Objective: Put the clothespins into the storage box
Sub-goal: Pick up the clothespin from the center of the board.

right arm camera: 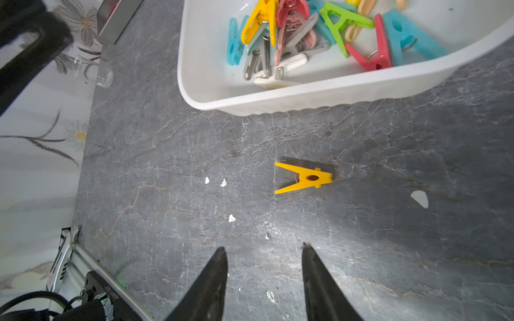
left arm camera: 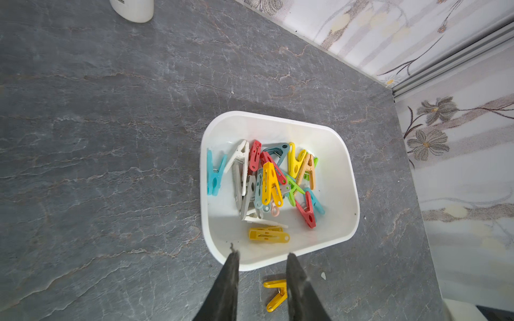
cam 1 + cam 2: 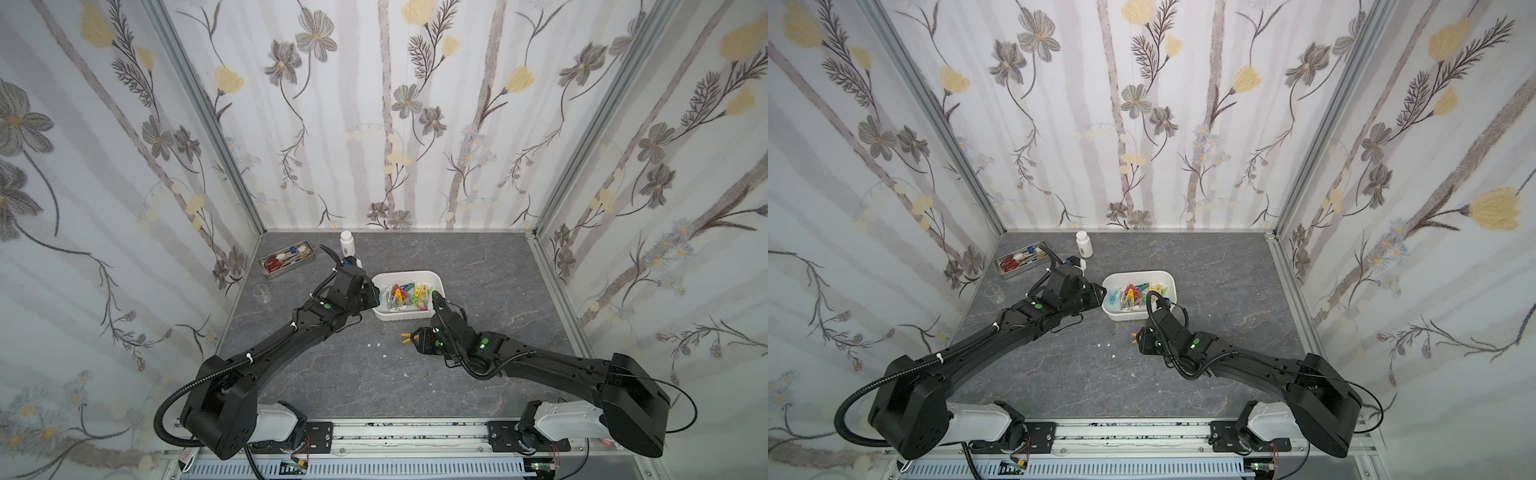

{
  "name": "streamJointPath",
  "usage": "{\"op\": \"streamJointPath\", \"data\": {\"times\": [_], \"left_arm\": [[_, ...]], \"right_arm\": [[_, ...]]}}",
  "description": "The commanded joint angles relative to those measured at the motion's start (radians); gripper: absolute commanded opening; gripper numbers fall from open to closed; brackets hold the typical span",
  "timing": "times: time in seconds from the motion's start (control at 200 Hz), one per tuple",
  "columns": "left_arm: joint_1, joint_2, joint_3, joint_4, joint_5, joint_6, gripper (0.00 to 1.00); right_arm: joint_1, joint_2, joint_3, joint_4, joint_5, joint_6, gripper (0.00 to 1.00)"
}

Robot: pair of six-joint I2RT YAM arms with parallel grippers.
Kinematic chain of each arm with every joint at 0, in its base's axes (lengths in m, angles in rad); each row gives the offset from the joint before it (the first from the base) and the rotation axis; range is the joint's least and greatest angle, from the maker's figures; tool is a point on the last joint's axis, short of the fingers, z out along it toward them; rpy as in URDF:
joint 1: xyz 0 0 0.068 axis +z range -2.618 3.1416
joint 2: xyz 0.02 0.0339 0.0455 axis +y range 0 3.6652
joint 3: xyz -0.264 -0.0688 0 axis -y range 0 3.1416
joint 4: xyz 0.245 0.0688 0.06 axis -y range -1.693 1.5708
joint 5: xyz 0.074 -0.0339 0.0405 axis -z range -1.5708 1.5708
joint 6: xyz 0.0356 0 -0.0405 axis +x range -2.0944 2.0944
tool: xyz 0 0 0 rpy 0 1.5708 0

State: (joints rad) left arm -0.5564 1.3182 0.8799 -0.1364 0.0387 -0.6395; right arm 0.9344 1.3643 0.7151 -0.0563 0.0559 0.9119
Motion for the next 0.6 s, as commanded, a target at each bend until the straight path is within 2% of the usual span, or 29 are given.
{"op": "streamJointPath", "data": {"times": [0.0, 0.135, 0.325, 0.505, 0.595], "left_arm": [[0.001, -0.033, -0.028, 0.049, -0.021, -0.006, 0.3], [0.001, -0.056, -0.055, 0.056, -0.016, -0.003, 0.3], [0.001, -0.109, -0.081, 0.069, -0.005, 0.011, 0.32], [0.005, -0.134, -0.09, 0.07, 0.003, 0.022, 0.32], [0.006, -0.151, -0.106, 0.079, 0.011, 0.02, 0.33]], "right_arm": [[0.001, 0.048, 0.014, 0.076, -0.048, 0.074, 0.45], [0.001, 0.113, 0.031, 0.073, -0.071, 0.09, 0.45], [0.001, 0.142, 0.079, 0.054, -0.035, 0.091, 0.44], [0.001, 0.166, 0.081, 0.025, -0.004, 0.104, 0.37], [0.001, 0.176, 0.082, 0.021, 0.007, 0.11, 0.36]]}}
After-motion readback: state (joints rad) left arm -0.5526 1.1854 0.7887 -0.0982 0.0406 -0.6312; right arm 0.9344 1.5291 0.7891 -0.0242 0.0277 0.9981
